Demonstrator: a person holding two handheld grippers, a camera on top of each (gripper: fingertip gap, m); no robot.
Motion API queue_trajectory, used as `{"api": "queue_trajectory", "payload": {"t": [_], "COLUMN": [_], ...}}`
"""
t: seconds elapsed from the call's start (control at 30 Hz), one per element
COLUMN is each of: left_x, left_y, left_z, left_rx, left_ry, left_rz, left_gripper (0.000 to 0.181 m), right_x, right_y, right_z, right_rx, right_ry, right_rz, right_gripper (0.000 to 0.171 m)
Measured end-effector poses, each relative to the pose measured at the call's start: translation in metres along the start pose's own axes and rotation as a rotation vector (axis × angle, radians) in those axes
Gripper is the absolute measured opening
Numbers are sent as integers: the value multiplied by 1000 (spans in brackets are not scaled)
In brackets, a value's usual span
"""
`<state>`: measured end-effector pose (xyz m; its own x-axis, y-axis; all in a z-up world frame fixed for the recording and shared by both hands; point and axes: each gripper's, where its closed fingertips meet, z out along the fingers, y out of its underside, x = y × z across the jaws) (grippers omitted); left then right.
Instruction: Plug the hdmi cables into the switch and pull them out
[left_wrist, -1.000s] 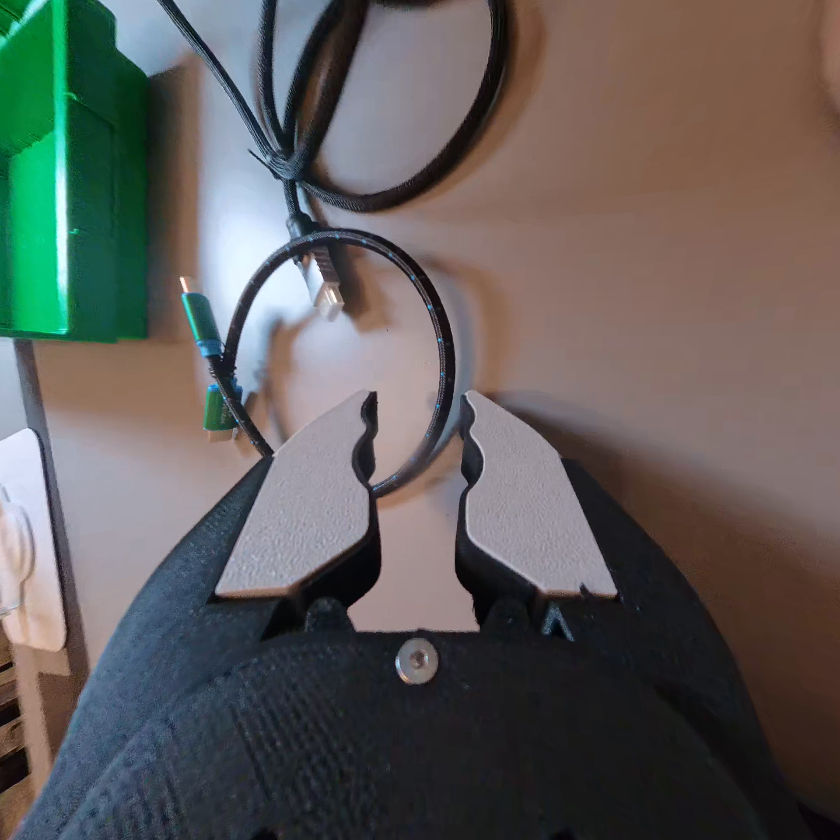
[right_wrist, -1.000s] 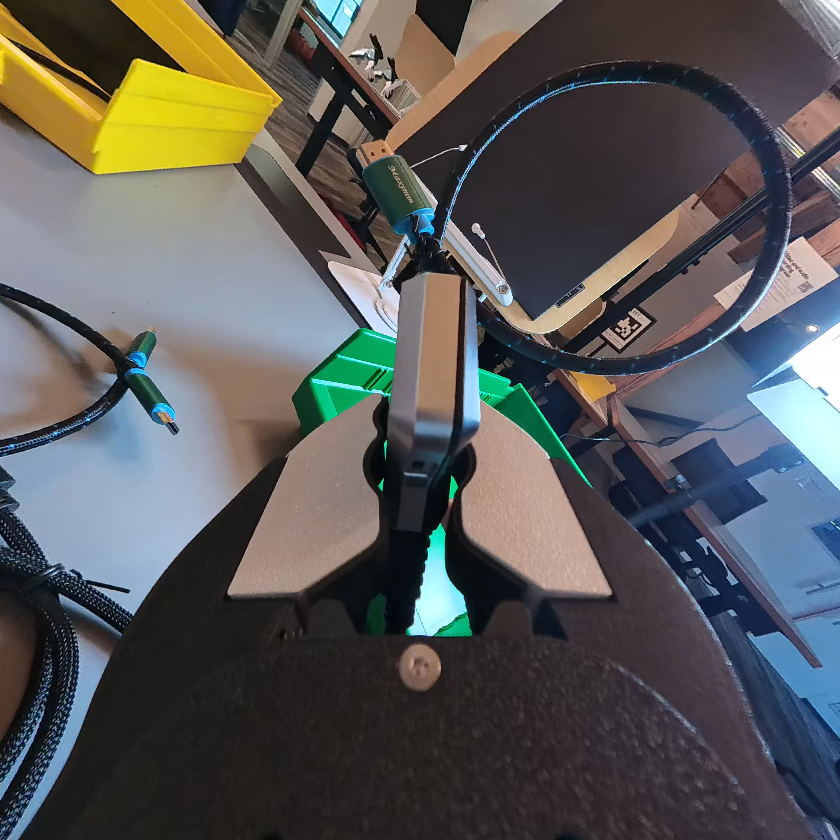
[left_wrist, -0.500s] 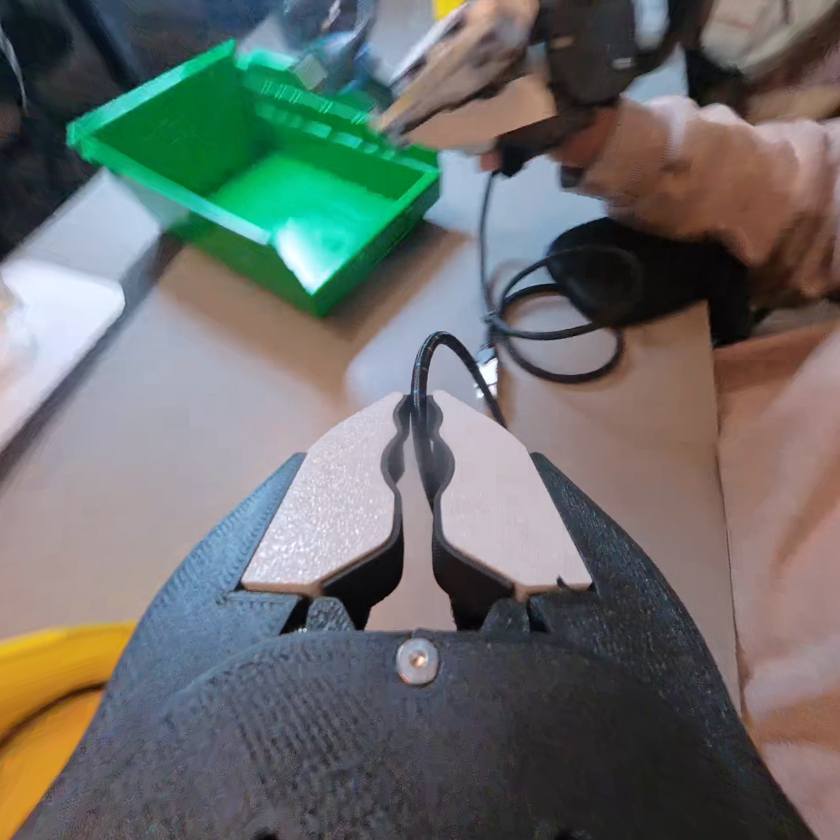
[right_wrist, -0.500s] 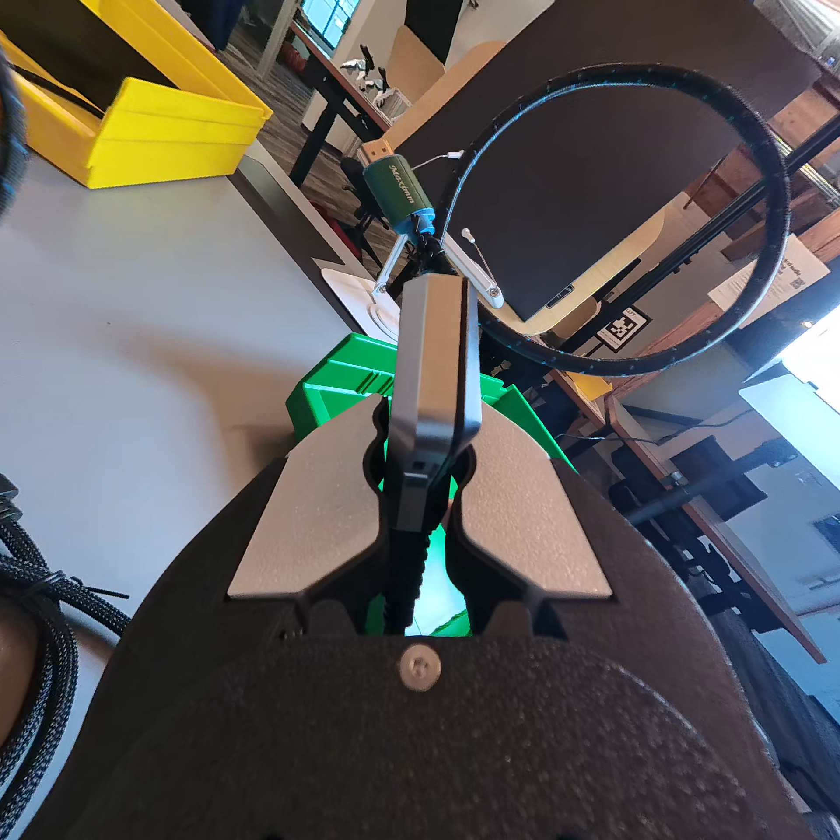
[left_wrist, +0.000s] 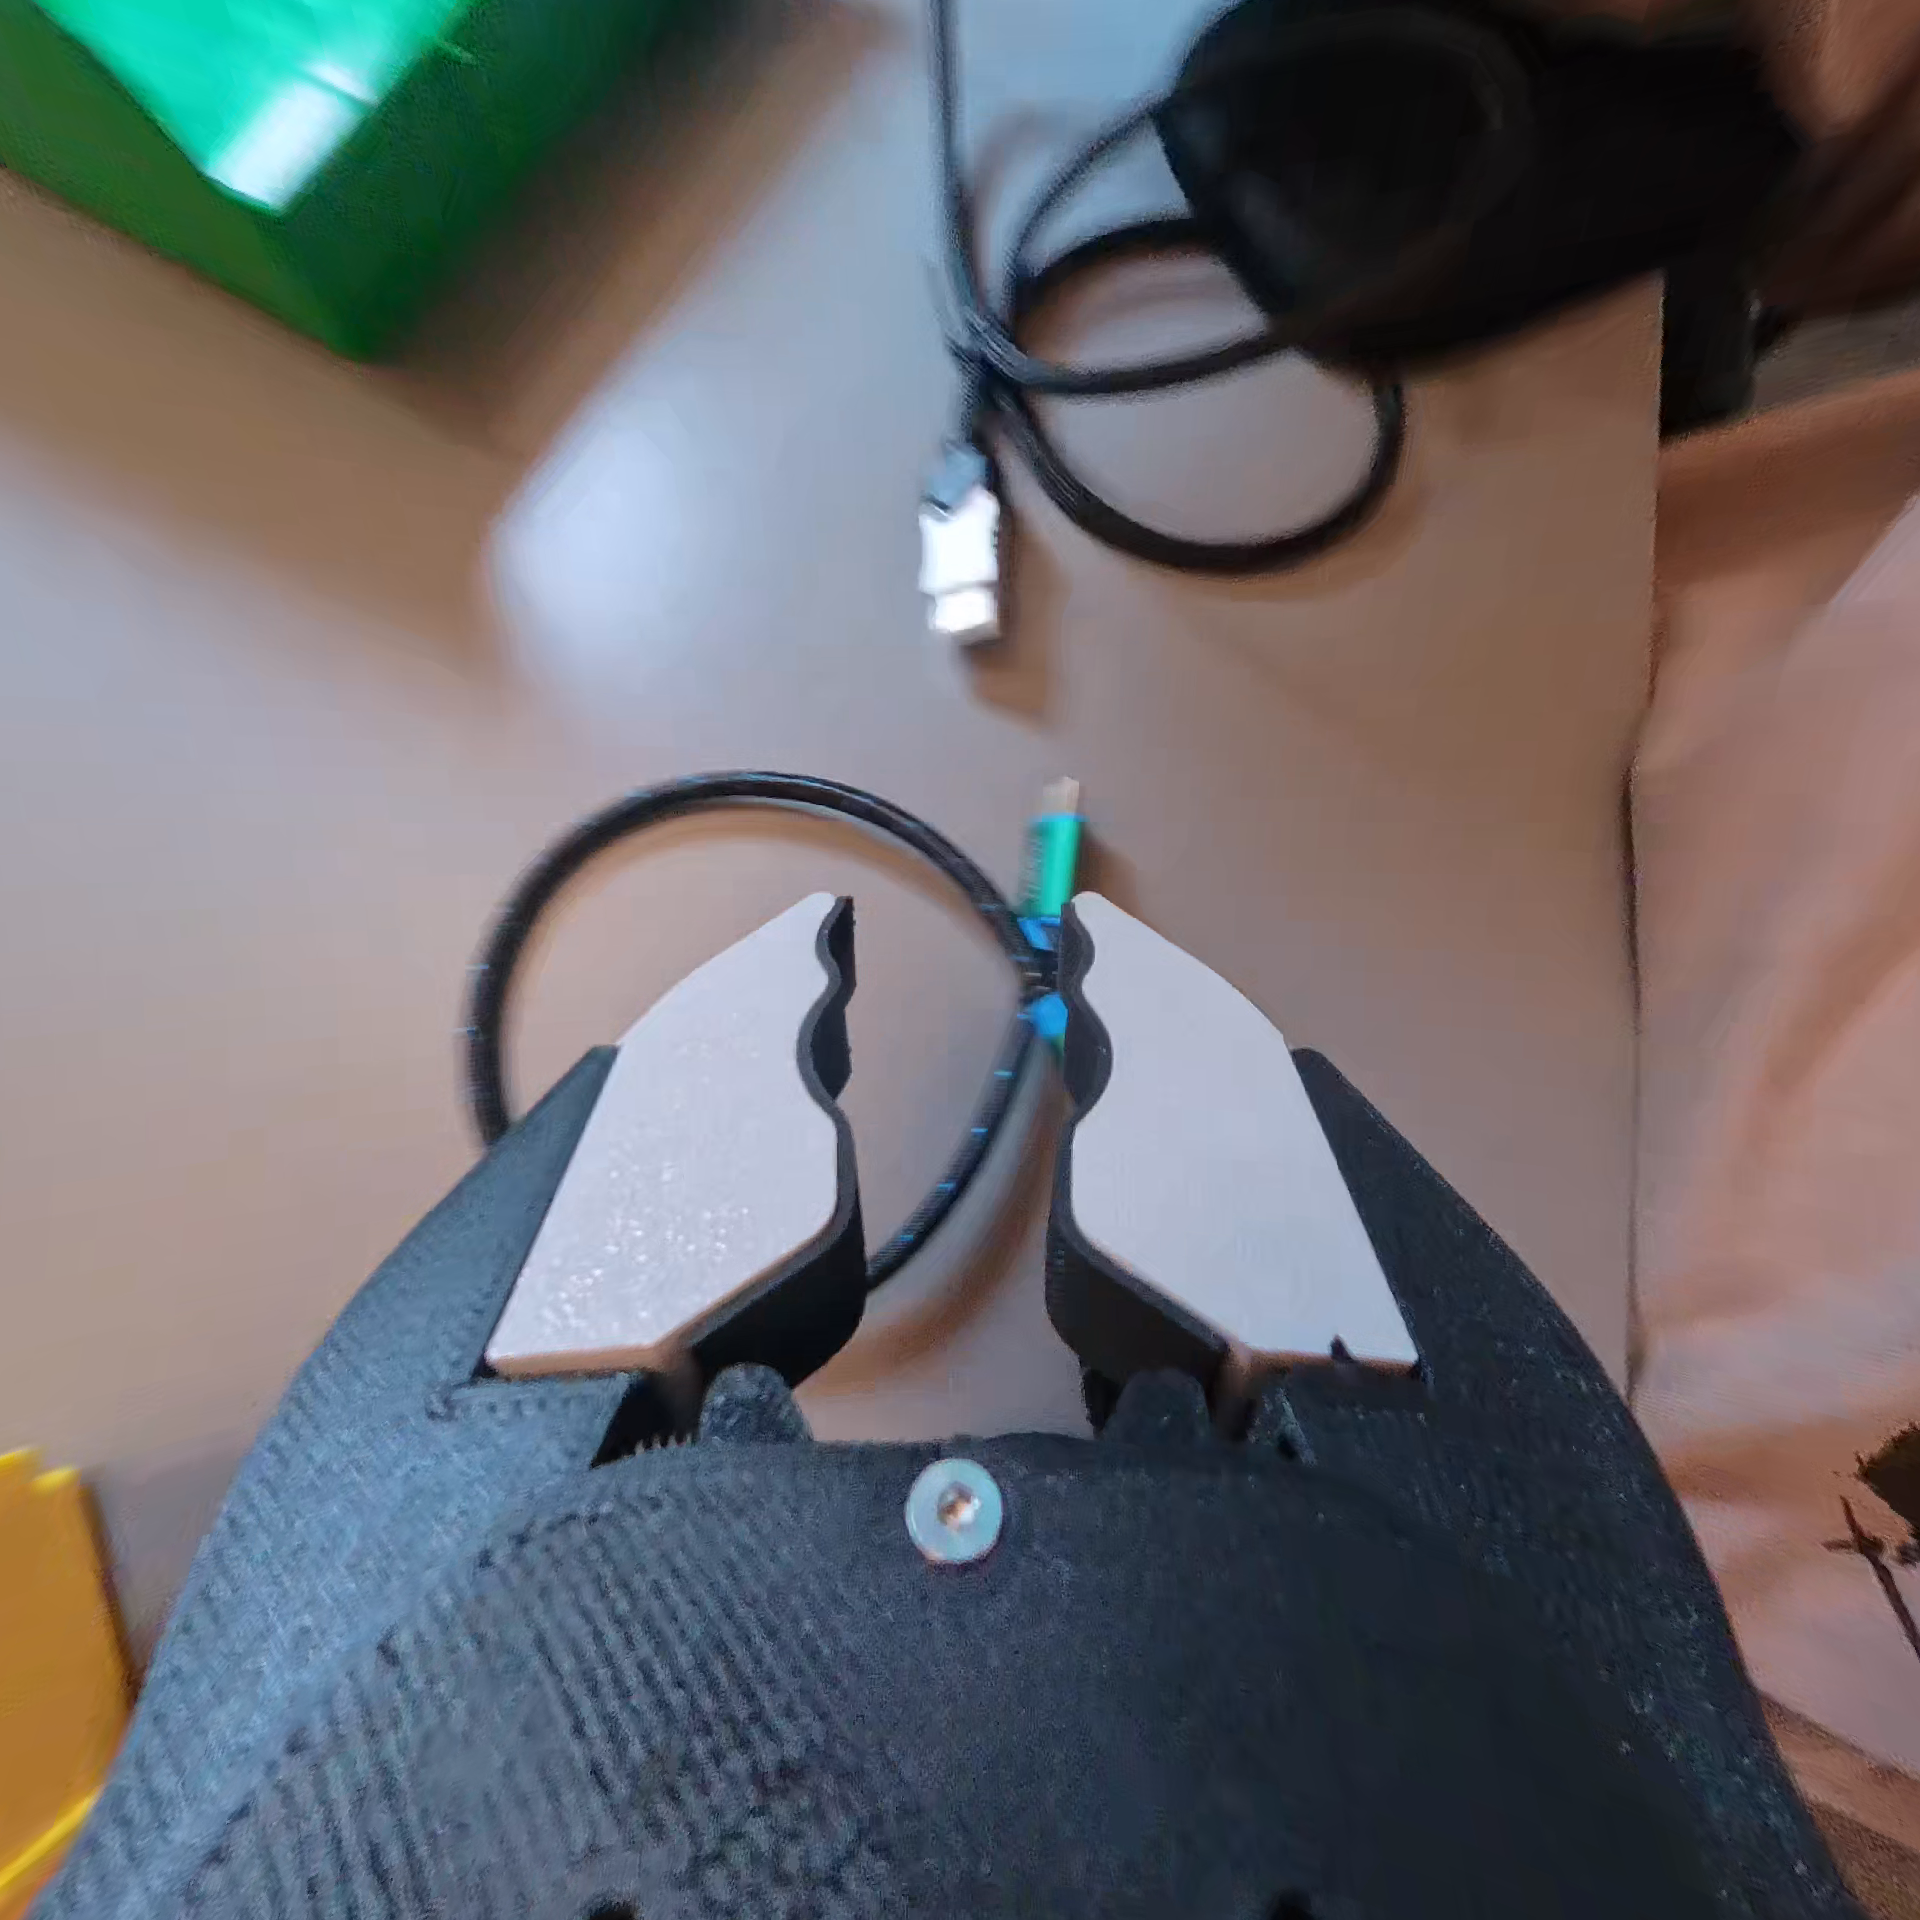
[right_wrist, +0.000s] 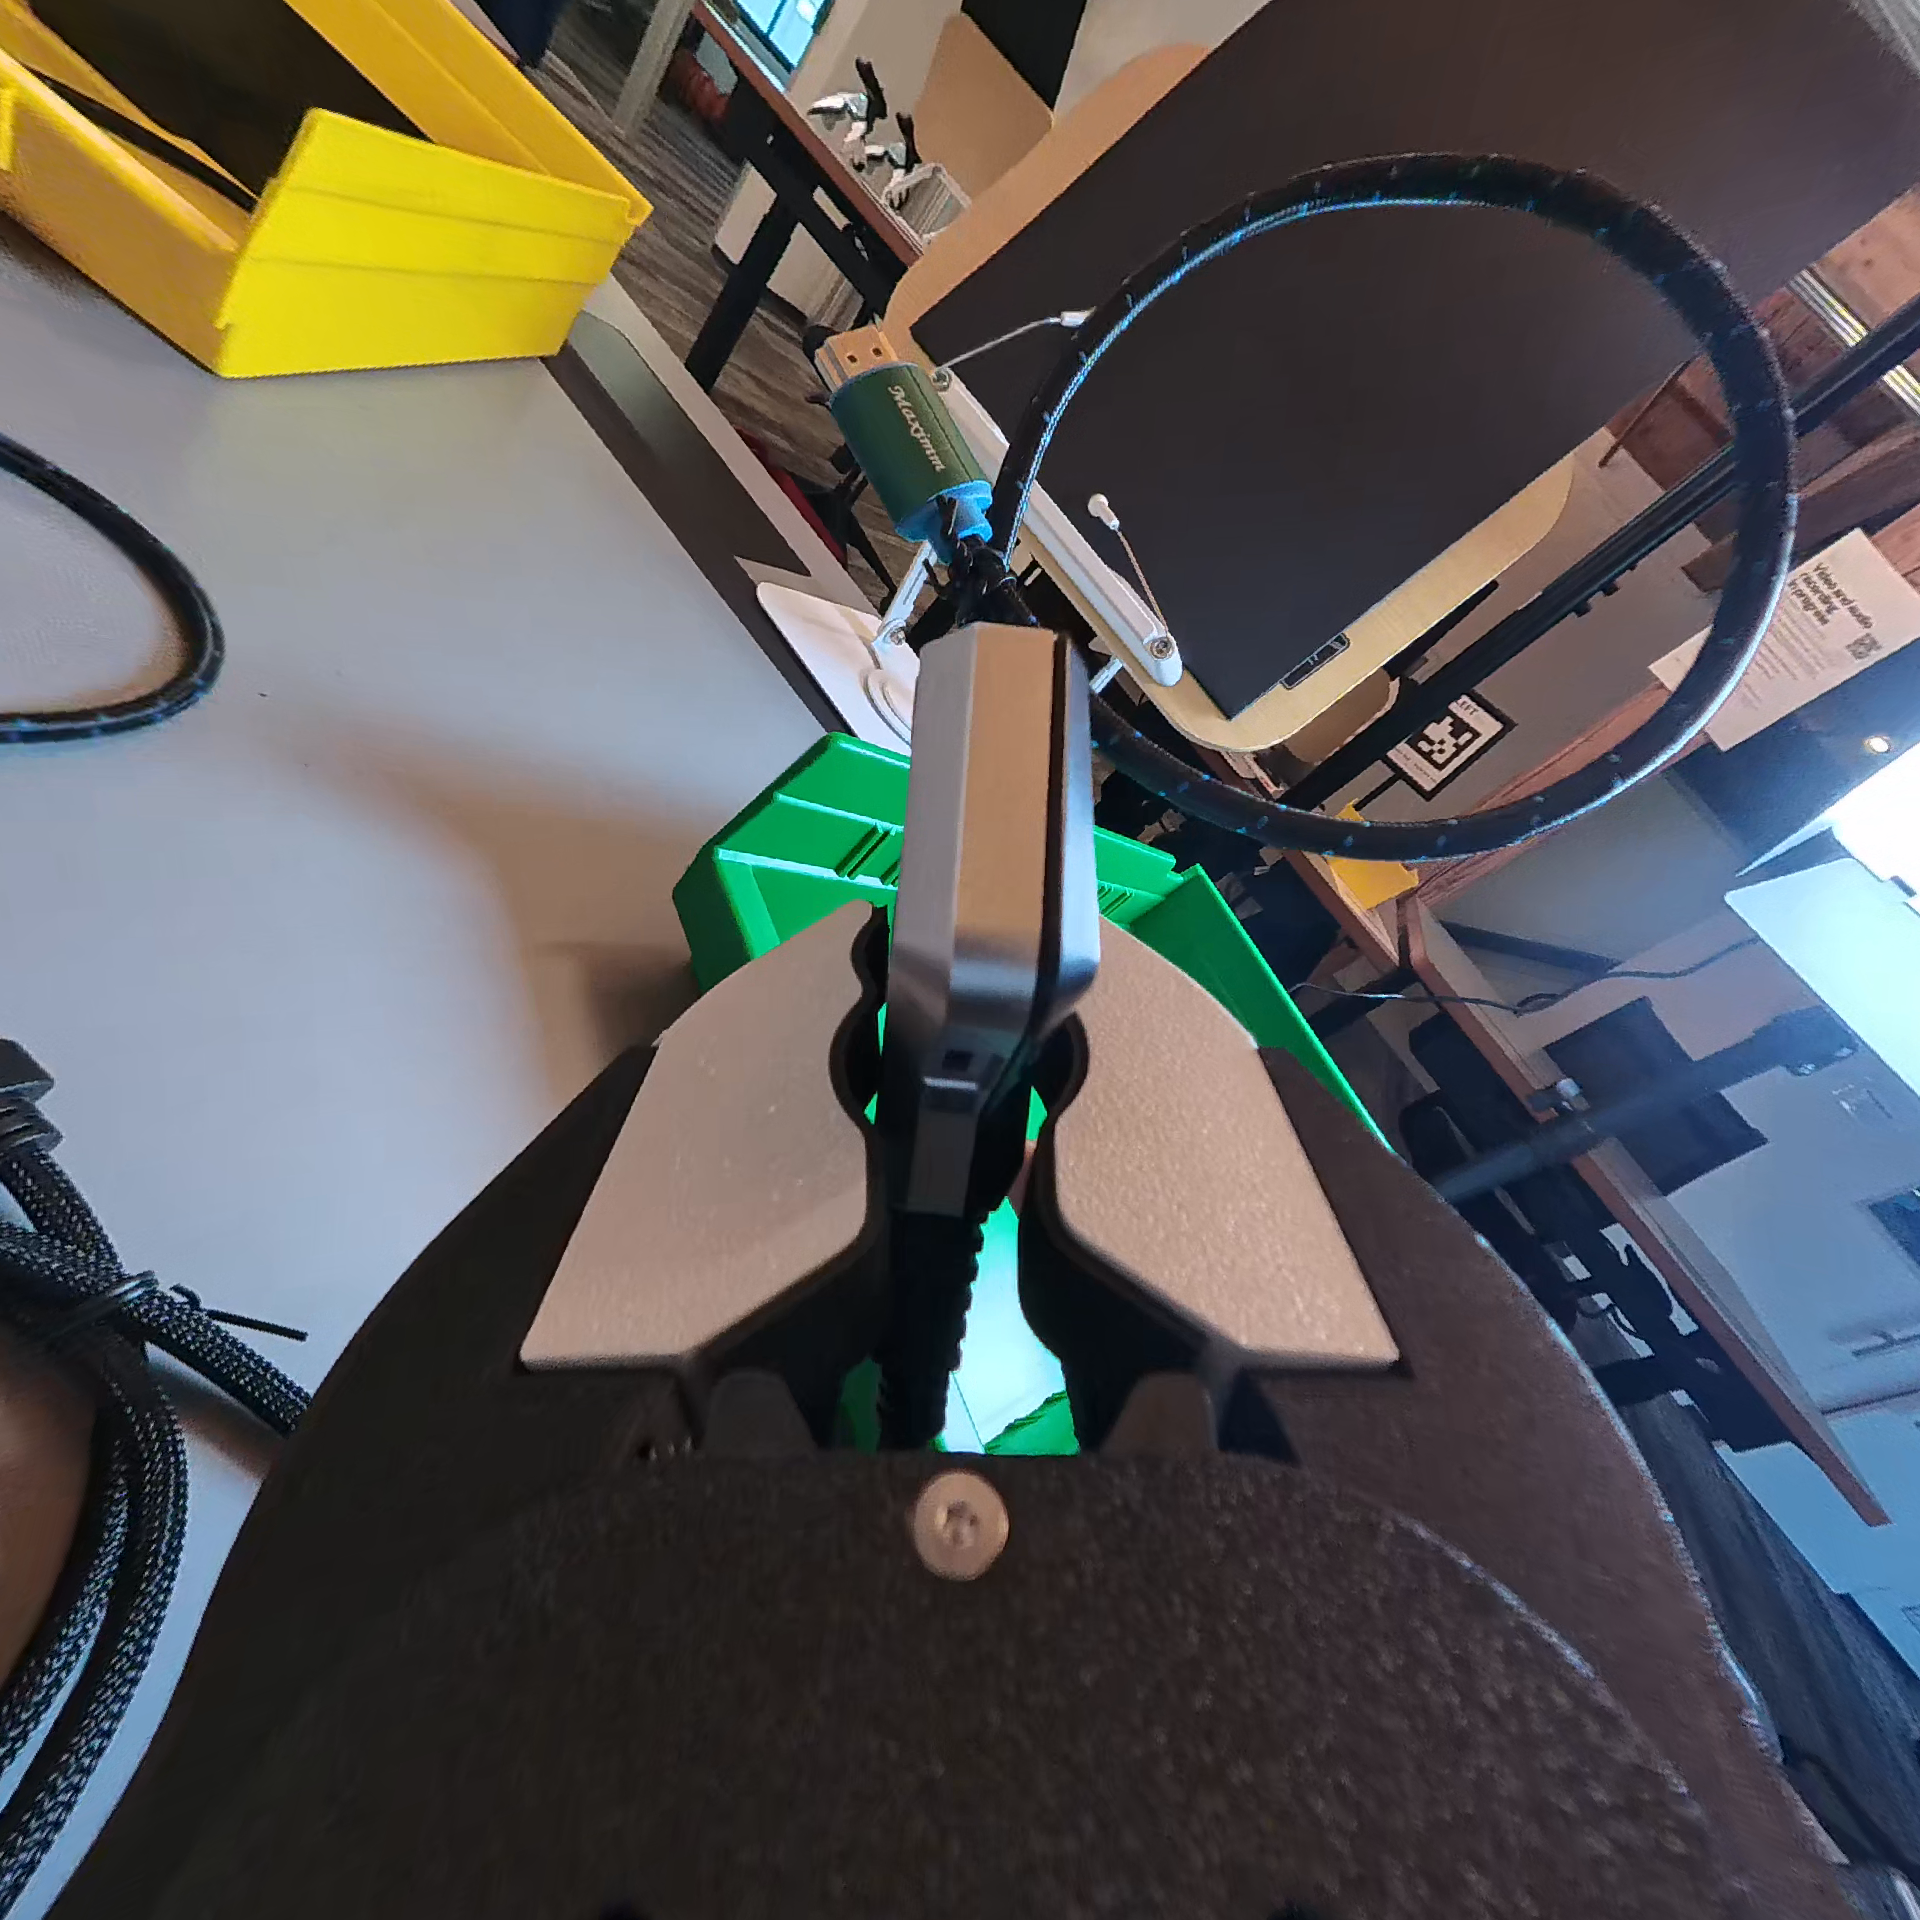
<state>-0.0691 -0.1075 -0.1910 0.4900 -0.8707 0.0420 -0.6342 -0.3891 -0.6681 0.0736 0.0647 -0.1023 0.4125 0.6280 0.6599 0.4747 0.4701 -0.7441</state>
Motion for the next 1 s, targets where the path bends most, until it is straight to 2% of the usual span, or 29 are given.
{"api": "queue_trajectory", "payload": {"t": [0.07, 0.17, 0.23, 0.27, 0.37, 0.57, 0.73, 0.83, 1.0], "left_x": [21, 25, 21, 15, -17, -60, -68, -63, -53], "left_y": [17, 37, 30, 30, 29, -5, -44, -57, -66], "left_z": [19, 45, 49, 48, 42, 2, -41, -36, -8], "left_rx": [-120, -213, -168, -171, -176, -64, 36, 13, -41], "left_ry": [16, -18, -19, -58, -262, -521, -728, -744, -745], "left_rz": [42, 65, 53, 95, 233, 269, 345, 418, 544], "left_gripper": [42, 43, 26, 17, 14, 12, 11, 12, 11], "right_x": [0, -2, -4, -6, -15, -33, -52, -68, -87], "right_y": [-2, -4, -4, -4, -6, -1, -4, -8, -9], "right_z": [-1, -1, -1, -1, 0, 8, 15, 22, 31], "right_rx": [4, 11, 14, 18, 43, -5, -35, -61, -121], "right_ry": [2, 1, -5, -13, -52, -77, -76, -80, -65], "right_rz": [-3, -13, -24, -34, -80, -209, -391, -516, -651], "right_gripper": [25, 25, 25, 25, 25, 24, 24, 24, 24]}}
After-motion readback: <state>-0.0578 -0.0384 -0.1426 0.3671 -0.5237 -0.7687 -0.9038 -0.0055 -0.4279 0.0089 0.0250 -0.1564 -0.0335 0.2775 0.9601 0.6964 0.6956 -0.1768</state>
